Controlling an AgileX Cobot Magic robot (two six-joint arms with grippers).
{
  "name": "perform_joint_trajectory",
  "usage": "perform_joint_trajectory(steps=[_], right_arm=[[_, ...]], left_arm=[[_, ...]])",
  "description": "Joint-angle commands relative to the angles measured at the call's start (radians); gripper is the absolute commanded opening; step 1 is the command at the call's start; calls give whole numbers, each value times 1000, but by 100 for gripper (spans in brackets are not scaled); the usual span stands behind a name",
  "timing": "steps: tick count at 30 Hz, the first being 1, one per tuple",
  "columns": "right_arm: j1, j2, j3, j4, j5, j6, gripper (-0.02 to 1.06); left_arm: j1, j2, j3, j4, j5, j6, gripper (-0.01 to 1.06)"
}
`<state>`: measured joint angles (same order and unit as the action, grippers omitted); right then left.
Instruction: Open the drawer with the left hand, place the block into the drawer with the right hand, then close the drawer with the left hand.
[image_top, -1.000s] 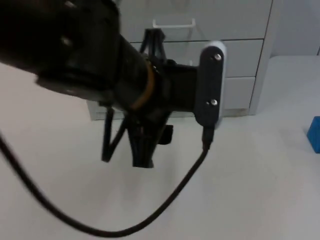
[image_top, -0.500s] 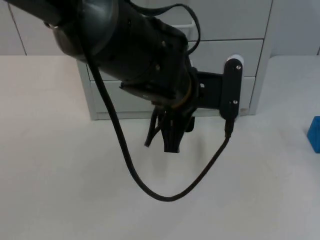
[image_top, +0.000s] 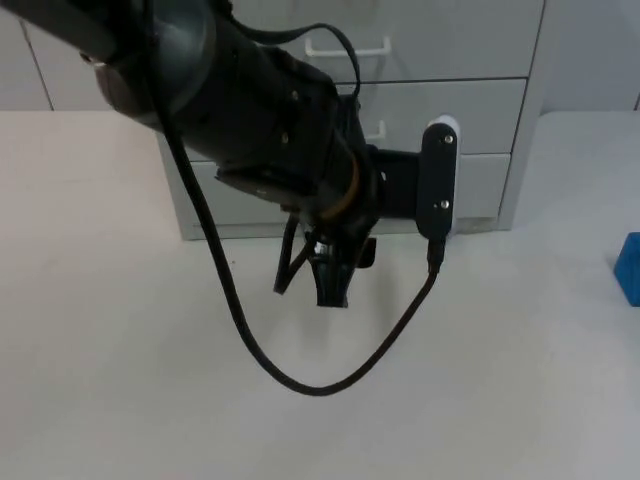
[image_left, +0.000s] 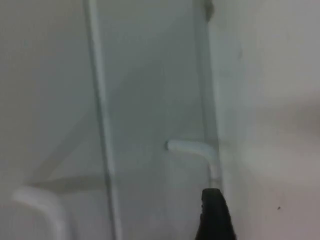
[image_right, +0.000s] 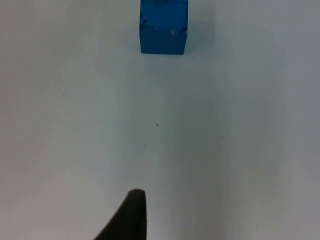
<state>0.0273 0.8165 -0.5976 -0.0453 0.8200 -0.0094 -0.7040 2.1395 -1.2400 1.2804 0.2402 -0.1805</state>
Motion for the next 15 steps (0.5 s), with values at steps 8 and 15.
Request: perform_joint_trajectory(steps=[8,15], right_arm=[[-6,1,0,-5,-6,-5,103],[-6,1,0,-5,-6,-5,103]], left_arm=[[20,54,-64,13,-11,-80,52],[19,98,-80,-8,-5,-86,33]])
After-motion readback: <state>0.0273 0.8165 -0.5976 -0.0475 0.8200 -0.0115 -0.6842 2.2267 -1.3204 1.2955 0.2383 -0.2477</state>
